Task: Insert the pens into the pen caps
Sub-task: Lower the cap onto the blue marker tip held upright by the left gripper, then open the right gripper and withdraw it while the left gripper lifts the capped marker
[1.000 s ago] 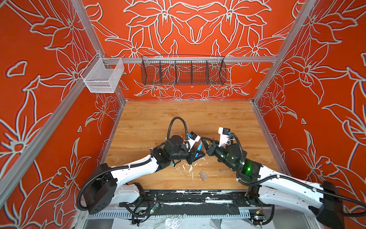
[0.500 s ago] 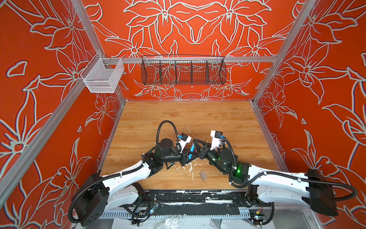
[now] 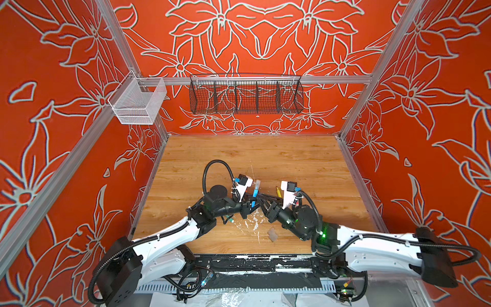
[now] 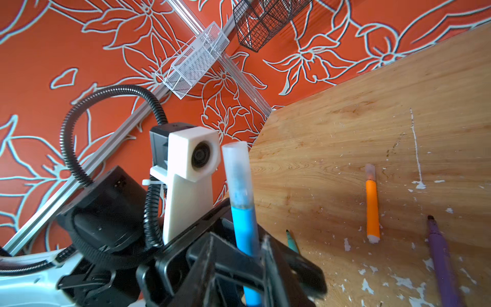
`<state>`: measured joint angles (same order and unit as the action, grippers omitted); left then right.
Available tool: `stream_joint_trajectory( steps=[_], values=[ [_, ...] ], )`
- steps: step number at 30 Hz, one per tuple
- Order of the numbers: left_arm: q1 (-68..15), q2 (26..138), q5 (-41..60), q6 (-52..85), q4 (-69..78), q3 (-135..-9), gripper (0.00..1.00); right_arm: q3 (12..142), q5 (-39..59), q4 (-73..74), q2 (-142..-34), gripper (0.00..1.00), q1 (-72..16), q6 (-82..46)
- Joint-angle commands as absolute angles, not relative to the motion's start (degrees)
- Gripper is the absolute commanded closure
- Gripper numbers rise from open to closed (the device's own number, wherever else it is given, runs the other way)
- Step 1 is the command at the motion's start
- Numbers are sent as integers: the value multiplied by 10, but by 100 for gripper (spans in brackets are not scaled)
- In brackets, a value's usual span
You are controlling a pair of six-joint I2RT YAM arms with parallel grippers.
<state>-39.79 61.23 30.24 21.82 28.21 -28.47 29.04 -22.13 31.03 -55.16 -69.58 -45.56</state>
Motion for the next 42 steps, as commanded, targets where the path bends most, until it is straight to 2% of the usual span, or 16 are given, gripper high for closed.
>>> stream_joint_trajectory(
  steps=[1,5,10,23,35,42],
  values=[
    [-399,615,298,185,308,-294,100,274,-264,266,-489,61,-695,-436],
    [-417,633,307,153,291,-311,100,285,-279,188,-428,53,-692,-418],
    [-474,650,261,80,237,-337,100,316,-253,125,-411,52,-680,-411],
    [-489,671,248,49,217,-351,100,332,-220,122,-429,54,-670,-404],
    [-517,687,239,15,197,-364,100,331,-227,112,-428,65,-658,-408],
    [-521,687,236,11,196,-366,100,342,-225,109,-452,74,-654,-408]
  ],
)
